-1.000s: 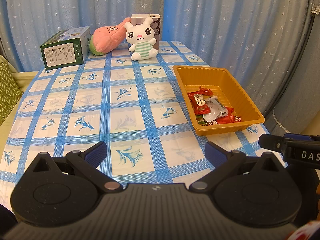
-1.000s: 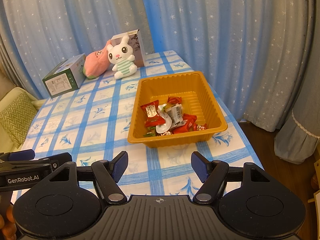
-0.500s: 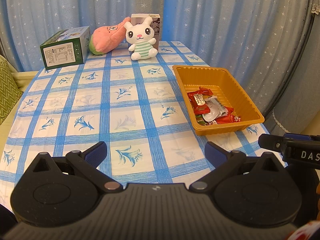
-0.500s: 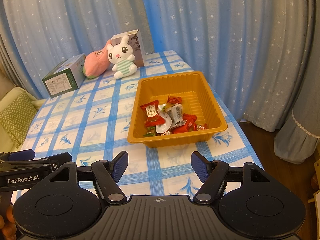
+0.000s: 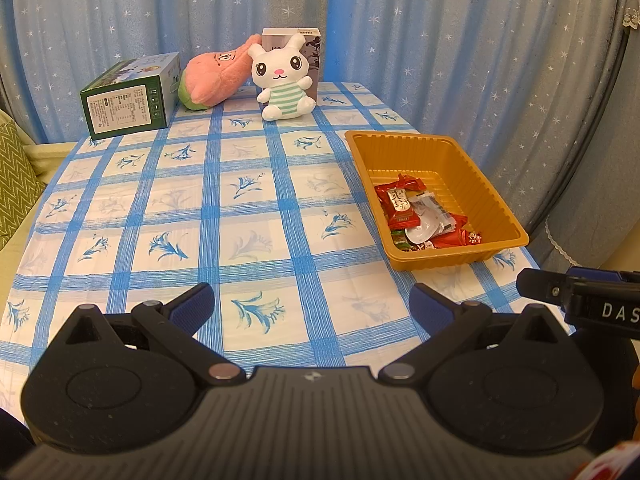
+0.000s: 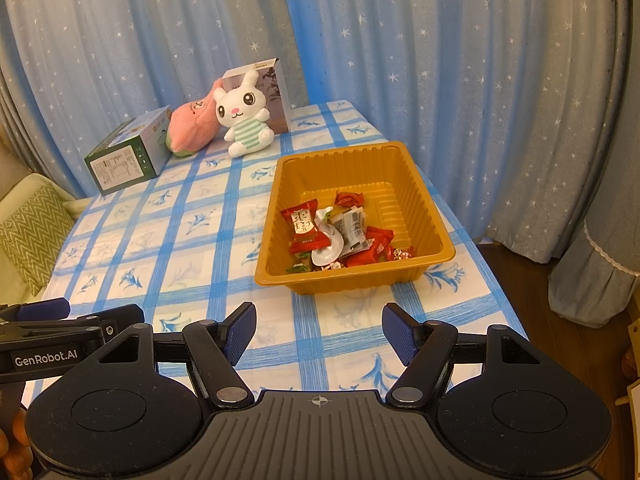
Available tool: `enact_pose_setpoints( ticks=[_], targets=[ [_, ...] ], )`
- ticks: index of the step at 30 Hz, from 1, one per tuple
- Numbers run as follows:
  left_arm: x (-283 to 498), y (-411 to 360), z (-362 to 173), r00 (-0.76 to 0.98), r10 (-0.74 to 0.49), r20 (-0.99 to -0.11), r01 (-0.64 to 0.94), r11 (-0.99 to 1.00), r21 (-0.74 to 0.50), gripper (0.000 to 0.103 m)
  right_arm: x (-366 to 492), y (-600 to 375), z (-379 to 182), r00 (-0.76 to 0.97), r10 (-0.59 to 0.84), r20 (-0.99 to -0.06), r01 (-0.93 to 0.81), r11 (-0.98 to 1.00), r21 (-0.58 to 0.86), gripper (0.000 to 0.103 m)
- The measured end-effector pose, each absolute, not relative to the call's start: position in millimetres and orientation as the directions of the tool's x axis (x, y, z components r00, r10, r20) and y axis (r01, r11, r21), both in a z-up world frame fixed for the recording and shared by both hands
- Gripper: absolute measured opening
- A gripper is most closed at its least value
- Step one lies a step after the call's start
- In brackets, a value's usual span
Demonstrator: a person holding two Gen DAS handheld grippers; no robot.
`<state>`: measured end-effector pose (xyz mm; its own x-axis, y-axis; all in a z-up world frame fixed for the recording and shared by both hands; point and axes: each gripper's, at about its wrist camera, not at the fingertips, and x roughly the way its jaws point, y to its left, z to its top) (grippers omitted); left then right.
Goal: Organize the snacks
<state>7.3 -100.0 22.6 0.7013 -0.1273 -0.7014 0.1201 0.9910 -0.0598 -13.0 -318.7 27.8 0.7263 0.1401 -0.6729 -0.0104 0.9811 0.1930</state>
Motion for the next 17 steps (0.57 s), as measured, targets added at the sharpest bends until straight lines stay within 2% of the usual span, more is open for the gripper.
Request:
enact_pose_setpoints(
  ticks=[17],
  targets=[
    [4.3, -104.8, 20.6, 0.711, -0.135, -0.690, 0.121, 0.990, -0.069, 0.103, -12.9, -319.3, 27.9, 0.725, 0.140, -0.674, -0.010, 0.981, 0.194, 0.070]
  ],
)
